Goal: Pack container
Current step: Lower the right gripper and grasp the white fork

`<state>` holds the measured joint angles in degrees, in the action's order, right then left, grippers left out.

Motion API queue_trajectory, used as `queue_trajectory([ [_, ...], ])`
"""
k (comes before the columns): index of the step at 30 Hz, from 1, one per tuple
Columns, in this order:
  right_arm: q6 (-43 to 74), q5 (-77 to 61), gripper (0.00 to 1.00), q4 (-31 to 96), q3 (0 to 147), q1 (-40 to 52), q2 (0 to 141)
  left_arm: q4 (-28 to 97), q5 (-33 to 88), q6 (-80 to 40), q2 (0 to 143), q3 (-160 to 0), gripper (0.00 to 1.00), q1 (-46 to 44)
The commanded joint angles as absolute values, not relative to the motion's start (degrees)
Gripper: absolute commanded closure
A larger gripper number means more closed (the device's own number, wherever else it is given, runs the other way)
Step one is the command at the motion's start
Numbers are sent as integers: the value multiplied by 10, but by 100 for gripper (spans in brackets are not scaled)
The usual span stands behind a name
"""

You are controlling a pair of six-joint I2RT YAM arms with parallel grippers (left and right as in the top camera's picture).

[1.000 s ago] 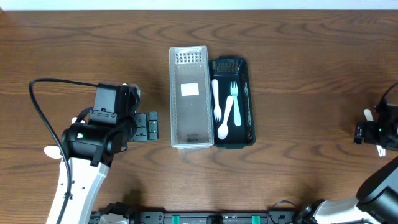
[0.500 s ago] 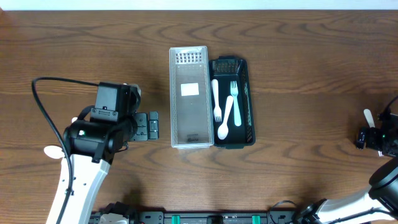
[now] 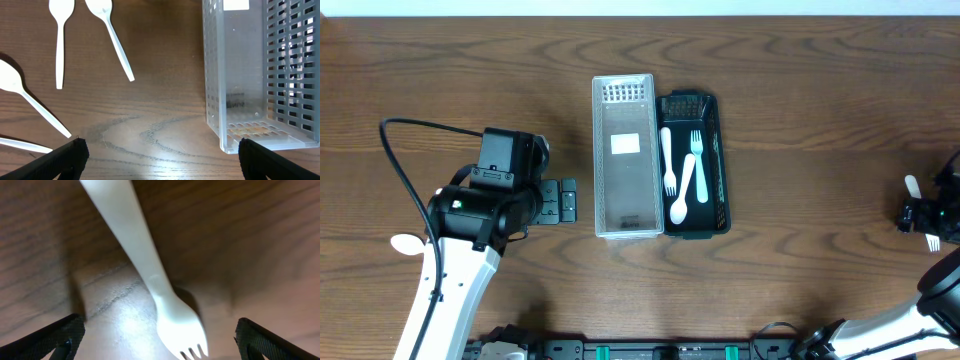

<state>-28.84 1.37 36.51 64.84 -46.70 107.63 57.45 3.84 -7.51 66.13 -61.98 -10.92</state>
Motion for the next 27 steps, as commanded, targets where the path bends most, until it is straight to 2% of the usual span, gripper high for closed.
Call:
queue_trajectory([
  [1,-297,-5,1,370,656,-473,1107,576,30,-74,663,-621,2,-107],
  [10,-292,-21,1,380,656,-472,1110,576,30,-74,663,-621,2,-107],
  [23,-235,-61,18,434,656,-472,1110,576,30,-74,663,-621,2,-107],
  [25,-214,-60,18,439,656,-472,1110,576,30,-74,663,-621,2,-107],
  [27,-187,-60,13,444,656,-472,1110,576,30,-74,663,-621,2,-107],
])
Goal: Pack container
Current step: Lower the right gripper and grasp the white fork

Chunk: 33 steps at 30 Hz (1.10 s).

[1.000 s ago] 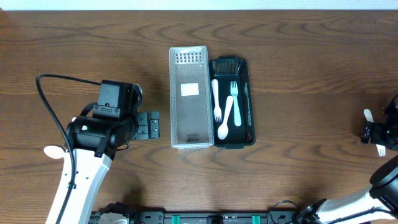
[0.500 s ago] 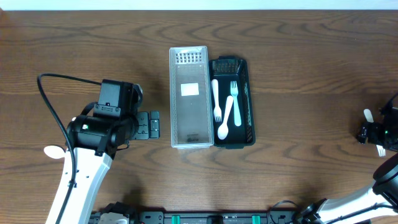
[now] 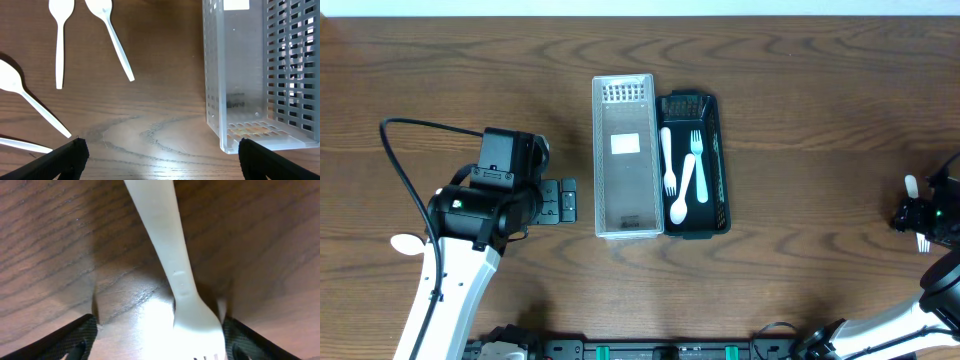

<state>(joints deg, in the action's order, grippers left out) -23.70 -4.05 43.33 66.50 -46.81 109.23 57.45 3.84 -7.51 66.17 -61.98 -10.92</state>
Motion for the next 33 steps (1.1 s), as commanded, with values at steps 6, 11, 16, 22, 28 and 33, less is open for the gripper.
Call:
queue_trajectory([
  [6,-149,-60,18,469,656,-472,1110,577,30,-74,663,-621,2,-107],
  [11,-128,-60,27,479,656,-472,1110,577,30,-74,663,-621,2,-107],
  [16,-122,-60,44,482,656,-472,1110,577,30,-74,663,-621,2,-107],
  [22,-122,-61,60,482,656,-472,1110,577,30,-74,663,-621,2,-107],
  [28,-112,-61,65,478,656,-472,1110,577,30,-74,663,-621,2,-107],
  [33,-112,-61,64,474,656,-472,1110,577,30,-74,663,-621,2,-107],
])
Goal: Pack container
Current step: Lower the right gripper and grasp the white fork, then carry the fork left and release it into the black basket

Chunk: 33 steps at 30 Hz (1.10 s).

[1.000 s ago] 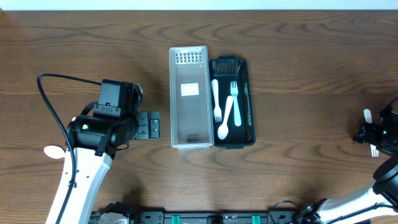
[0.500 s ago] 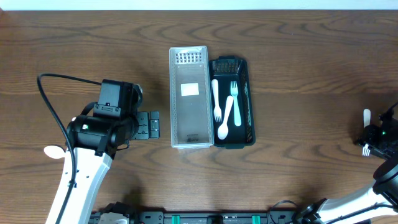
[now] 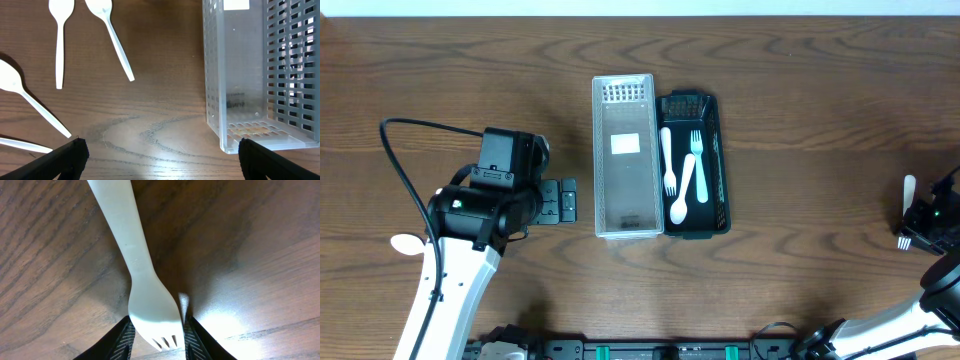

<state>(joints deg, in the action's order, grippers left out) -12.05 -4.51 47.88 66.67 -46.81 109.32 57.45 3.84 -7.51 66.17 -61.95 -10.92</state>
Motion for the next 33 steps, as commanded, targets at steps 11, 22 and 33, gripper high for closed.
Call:
queue_trajectory([
  [11,-209,-60,58,465,656,-458,1110,577,30,-74,663,-621,2,-107],
  [22,-239,-58,73,467,656,-457,1110,577,30,-74,663,-621,2,-107],
  [33,-229,-59,73,457,656,-457,1110,576,30,-74,663,-621,2,-107],
])
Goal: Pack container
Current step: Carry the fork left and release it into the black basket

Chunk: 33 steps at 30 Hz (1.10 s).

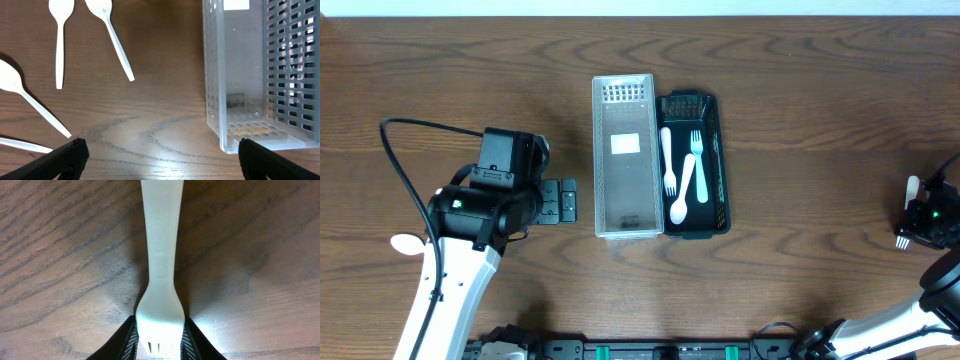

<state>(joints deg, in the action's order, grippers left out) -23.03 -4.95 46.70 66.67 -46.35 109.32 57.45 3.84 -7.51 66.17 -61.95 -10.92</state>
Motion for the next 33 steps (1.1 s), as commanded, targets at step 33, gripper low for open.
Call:
queue_trajectory([
  [33,104,-45,99,554,824,48,814,578,30,-74,663,-621,2,-107],
])
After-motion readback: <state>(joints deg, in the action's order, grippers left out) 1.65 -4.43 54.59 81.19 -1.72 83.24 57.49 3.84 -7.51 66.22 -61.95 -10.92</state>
